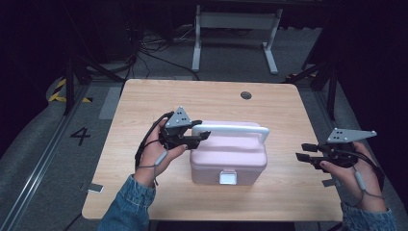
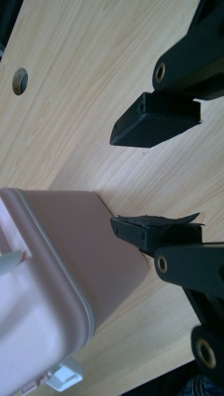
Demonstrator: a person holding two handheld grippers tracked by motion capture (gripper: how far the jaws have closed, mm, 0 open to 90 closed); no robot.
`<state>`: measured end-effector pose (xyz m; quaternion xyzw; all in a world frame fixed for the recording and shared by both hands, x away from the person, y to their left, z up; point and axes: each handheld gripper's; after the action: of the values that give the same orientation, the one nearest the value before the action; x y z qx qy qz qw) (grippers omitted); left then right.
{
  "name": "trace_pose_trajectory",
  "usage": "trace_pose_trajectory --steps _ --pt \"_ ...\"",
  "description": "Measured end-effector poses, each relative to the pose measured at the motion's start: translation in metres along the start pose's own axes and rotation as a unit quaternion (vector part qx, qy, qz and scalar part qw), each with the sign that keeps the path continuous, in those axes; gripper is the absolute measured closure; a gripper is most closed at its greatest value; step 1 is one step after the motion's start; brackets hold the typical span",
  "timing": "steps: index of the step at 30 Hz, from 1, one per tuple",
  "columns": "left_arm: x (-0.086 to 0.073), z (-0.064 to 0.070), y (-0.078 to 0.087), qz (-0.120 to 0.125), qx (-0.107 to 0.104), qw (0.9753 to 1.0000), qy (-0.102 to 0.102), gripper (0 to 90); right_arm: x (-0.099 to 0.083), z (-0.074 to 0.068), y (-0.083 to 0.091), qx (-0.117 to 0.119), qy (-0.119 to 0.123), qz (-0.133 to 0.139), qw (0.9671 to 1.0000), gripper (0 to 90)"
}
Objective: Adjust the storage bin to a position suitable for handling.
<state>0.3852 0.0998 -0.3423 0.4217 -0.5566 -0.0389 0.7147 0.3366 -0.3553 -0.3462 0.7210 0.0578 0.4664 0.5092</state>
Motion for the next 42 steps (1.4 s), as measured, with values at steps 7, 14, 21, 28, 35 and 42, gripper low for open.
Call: trace_pose_trajectory --steps 7,14,21,28,35,42 --pt "0.006 0.006 -0.001 0.008 0.010 0.9999 -0.002 77.1 -0.005 0.000 0.003 -0.007 -0.006 0.001 1.0000 54.1" --pt "0.009 0.004 -0.001 0.013 -0.002 0.9999 0.009 78.2 -0.004 -0.002 0.001 -0.004 -0.003 0.002 1.0000 54.1" --pt "0.014 -0.007 -0.002 0.030 -0.030 0.9981 0.044 78.5 0.003 -0.005 -0.001 0.006 0.005 0.008 0.9999 55.7" --pt "0.023 -0.016 -0.001 0.021 -0.055 0.9949 0.082 78.3 0.012 -0.014 -0.005 0.029 0.021 0.022 0.9991 58.0" --pt "0.032 -0.021 -0.001 0.016 -0.054 0.9936 0.099 78.6 0.023 -0.028 -0.008 0.059 0.045 0.038 0.9965 59.3" --pt "0.034 -0.027 -0.004 0.044 -0.042 0.9911 0.119 78.4 0.034 -0.042 -0.016 0.093 0.077 0.059 0.9909 78.2"
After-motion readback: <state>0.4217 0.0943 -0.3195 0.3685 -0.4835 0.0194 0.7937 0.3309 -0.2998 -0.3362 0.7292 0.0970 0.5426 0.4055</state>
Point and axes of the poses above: each handheld gripper's, and its own axes: y roughly backward along the jaws, x roughly out of its top, z roughly to its right, and after that the axes turned 12 degrees about -z, right-handed
